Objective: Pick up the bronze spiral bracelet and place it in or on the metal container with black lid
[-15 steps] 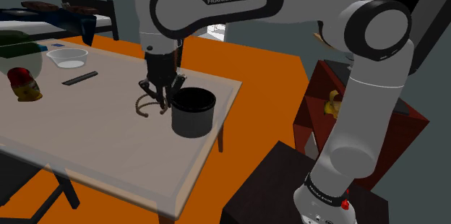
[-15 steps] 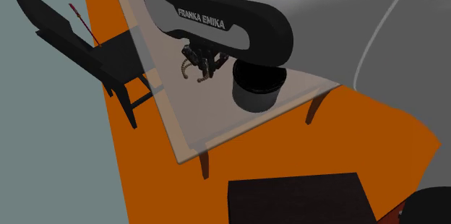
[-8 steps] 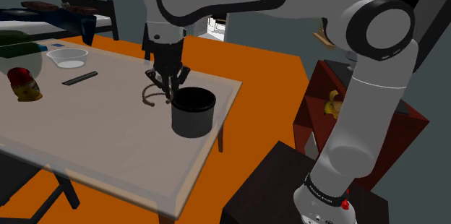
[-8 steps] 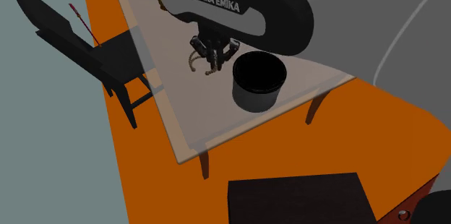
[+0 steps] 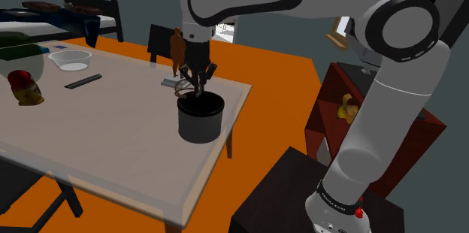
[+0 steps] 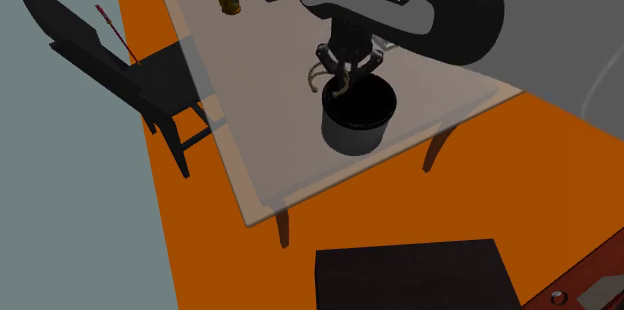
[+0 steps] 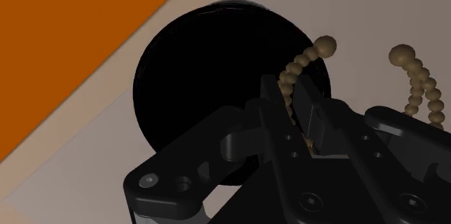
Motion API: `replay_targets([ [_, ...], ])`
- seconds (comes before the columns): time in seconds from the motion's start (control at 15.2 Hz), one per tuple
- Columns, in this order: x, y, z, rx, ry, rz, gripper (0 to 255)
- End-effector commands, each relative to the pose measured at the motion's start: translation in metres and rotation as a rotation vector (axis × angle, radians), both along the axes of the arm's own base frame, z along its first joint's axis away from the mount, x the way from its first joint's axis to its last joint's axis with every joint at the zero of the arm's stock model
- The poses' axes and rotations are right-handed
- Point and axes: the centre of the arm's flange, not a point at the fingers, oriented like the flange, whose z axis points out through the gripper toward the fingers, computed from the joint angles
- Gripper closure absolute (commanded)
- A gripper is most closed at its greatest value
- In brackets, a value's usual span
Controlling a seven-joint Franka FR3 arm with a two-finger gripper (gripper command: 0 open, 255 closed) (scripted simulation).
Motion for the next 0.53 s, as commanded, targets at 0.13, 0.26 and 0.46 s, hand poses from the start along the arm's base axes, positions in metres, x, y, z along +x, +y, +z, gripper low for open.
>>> replay_targets([
  [0.13,0.009,-0.053,0.002,0.0,-0.001,0.002,255],
  [0.26,0.014,-0.081,0.001,0.0,-0.001,0.002,255],
  [0.46,0.014,-0.081,-0.015,0.0,-0.001,0.002,255],
])
